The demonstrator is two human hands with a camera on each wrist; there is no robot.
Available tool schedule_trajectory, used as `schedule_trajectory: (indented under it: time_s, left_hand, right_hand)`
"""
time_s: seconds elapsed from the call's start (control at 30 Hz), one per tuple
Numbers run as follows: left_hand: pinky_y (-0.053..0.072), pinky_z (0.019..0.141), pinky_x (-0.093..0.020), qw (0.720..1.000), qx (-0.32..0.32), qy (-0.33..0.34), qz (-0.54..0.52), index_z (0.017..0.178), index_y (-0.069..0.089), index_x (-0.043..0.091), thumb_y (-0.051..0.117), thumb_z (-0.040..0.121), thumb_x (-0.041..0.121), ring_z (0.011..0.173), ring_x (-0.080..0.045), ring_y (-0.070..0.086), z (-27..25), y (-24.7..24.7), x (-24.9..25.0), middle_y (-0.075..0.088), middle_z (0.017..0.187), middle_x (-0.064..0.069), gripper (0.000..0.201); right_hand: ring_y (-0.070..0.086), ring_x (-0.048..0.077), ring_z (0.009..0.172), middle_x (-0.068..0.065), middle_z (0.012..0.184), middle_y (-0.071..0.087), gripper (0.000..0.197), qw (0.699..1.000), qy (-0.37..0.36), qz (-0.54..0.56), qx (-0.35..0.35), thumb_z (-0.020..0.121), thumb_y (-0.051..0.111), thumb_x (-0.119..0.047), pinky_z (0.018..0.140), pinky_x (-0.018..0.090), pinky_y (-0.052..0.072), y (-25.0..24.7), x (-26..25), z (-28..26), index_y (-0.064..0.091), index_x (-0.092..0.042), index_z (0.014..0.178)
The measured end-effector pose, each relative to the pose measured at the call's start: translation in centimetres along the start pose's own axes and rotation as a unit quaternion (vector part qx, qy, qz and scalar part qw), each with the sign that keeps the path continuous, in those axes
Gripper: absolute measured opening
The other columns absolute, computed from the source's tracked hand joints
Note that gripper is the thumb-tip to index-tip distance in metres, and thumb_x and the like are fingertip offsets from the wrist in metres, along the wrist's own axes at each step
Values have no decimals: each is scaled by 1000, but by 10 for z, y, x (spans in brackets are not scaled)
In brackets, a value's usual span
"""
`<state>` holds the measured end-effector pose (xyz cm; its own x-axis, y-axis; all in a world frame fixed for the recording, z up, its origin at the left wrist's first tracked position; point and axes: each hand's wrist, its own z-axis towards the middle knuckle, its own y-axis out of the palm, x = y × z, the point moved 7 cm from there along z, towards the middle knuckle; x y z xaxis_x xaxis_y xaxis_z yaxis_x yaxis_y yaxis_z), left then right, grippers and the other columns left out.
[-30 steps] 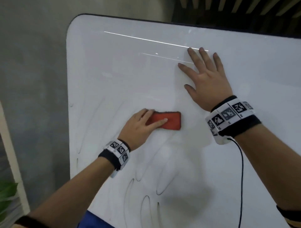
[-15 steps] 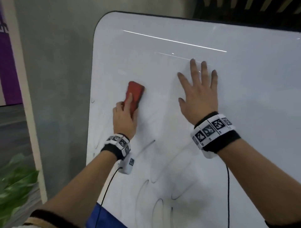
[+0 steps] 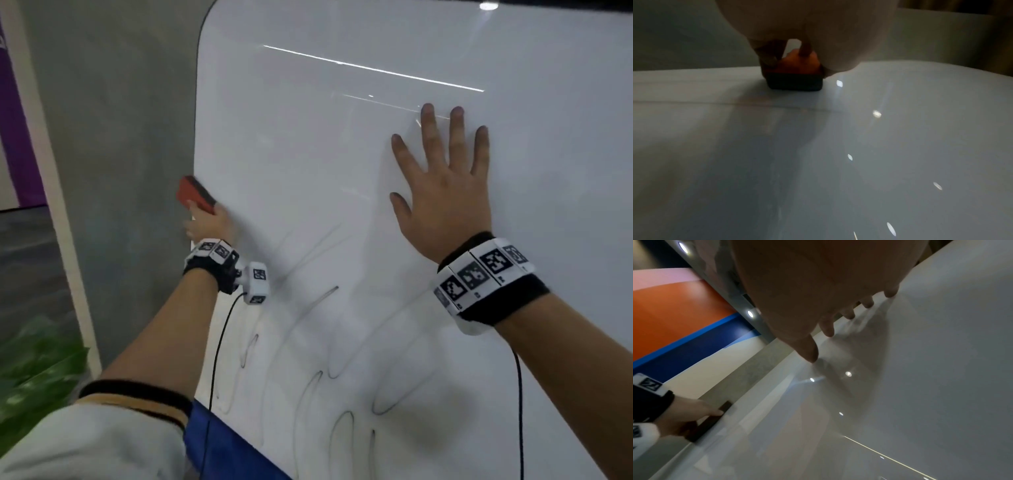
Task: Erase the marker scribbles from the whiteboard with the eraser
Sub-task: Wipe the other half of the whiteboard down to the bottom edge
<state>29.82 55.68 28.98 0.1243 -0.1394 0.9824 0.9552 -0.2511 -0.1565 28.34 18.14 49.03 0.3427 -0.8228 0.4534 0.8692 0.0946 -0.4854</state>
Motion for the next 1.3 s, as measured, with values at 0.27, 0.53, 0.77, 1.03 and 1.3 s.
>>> schedule_trajectory:
  time_s: [0.27,0.53,0.77,1.03,1.3]
  left_hand:
    - [38,96,-45,954,-6,297,49,160,18,15,48,103,31,104,-34,47,-76,16,25,49,123,-24,66]
    - [39,102,-49,993,-36,25,106,161,8,8,43,105,27,125,-46,47,-35,7,-23,42,138,-32,69]
    - [39,97,-39,970,-49,237,4,161,13,13,49,104,33,104,-33,48,-98,22,2,46,123,-24,70]
    - [36,106,-49,996,-42,-8,81,161,9,11,41,106,31,127,-46,46,-75,13,-38,41,140,-32,68]
    - [43,96,-49,982,-22,164,93,162,10,13,44,104,33,112,-41,51,-113,22,-12,48,128,-27,70]
  right_hand:
    - [0,47,154,16,169,0,71,1000,-1,4,9,95,51,-42,122,66,2,2,-2,-3,26,-22,158]
    - [0,47,154,16,170,-1,70,1000,3,10,3,96,50,-44,122,67,3,2,-2,-2,25,-23,159]
    - [1,47,154,16,169,0,72,1000,-7,10,-6,95,54,-43,122,67,4,1,-3,-2,26,-23,158]
    - [-7,42,155,12,170,-7,67,997,-35,-34,-66,97,47,-50,125,59,-1,-7,-1,-3,26,-33,159]
    - [17,36,155,12,166,23,56,990,-70,112,-58,92,51,-42,125,55,11,-21,33,-19,54,-21,144]
